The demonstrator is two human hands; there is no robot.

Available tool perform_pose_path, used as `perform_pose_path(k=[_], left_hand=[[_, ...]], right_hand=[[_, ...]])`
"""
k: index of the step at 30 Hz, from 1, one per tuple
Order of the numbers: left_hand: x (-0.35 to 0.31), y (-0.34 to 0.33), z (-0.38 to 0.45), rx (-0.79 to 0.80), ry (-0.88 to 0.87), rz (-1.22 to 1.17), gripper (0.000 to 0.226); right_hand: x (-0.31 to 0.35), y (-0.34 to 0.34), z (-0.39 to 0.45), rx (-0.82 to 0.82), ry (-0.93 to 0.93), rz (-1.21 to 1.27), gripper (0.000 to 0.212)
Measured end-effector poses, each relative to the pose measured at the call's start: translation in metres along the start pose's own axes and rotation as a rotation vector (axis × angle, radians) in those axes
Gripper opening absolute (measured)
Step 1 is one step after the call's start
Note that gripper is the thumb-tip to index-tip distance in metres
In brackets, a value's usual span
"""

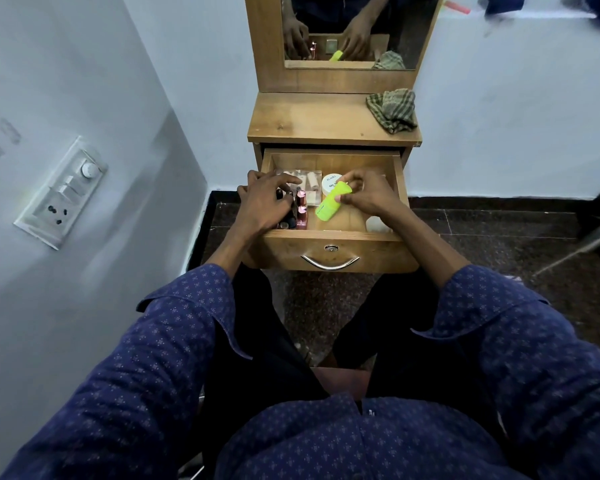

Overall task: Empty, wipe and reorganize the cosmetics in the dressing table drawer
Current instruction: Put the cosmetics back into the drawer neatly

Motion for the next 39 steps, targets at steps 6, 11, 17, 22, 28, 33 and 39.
perform_pose_path(k=[6,11,17,22,28,33,39], left_hand=[[0.006,0.000,0.000,0.024,0.026,0.024,0.045],[0.005,-0.002,0.000,0.038,0.031,0.034,0.043],[0.003,0.000,-0.003,0.021,0.036,0.034,0.042],[0.005,-0.003,-0.001,0.033,0.063,0.048,0.041],[0.005,-0.001,-0.001,0.016,0.057,0.034,0.044],[0.004,0.001,-0.004,0.011,0.058,0.031,0.044],[0.005,-0.001,-0.004,0.012,0.050,0.004,0.046]], right_hand=[[0.012,-0.007,-0.001,0.161,0.086,0.105,0.044],[0.012,-0.013,0.003,0.201,0.104,-0.007,0.049],[0.025,-0.019,-0.005,0.103,0.081,-0.171,0.037],[0.041,-0.026,-0.018,-0.134,0.058,-0.534,0.056],[0.033,-0.036,-0.015,-0.082,-0.014,-0.488,0.069],[0.025,-0.030,-0.013,-0.079,-0.040,-0.415,0.061],[0.012,-0.036,-0.010,0.075,-0.088,-0.222,0.056]])
Point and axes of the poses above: each hand's wrist, its own z-axis towards the middle knuckle, its own y-axis out of the back of the hand, x = y × z, the point moved 10 cm from there along z, towards the middle knuckle, and after that the axes turned 14 degrees about x, right-handed, at the moved point
